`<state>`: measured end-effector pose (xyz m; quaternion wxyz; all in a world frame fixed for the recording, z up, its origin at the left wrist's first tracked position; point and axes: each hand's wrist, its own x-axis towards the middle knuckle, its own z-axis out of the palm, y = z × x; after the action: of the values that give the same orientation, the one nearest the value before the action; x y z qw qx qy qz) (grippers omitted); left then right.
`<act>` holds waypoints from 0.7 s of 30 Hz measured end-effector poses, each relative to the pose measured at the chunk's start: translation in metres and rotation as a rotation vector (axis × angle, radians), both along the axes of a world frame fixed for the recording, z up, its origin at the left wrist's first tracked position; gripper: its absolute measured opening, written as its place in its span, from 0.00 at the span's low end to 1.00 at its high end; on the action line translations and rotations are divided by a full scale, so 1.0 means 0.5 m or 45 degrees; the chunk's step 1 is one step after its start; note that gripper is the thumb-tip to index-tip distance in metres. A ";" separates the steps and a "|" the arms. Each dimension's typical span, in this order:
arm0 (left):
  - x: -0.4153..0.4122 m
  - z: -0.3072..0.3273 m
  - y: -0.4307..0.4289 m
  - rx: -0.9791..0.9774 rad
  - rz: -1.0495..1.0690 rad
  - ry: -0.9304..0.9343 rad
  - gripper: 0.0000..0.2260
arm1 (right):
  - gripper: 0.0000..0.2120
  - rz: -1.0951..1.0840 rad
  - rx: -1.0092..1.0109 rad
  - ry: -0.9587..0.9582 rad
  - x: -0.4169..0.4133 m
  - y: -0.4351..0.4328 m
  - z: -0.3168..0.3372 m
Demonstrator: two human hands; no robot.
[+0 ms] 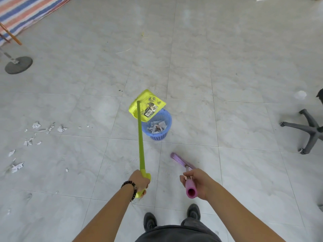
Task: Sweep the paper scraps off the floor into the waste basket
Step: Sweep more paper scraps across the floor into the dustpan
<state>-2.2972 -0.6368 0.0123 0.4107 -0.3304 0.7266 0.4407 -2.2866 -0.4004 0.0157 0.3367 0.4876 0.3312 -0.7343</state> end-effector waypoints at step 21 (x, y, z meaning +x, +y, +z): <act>0.116 0.096 -0.143 0.859 1.444 0.470 0.02 | 0.16 0.536 -0.265 0.139 -0.115 -0.162 0.074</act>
<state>-2.2391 -0.7085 0.0602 0.0663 -0.4332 0.3225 0.8390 -2.3439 -0.4815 0.0529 0.5123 0.3301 0.3657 -0.7034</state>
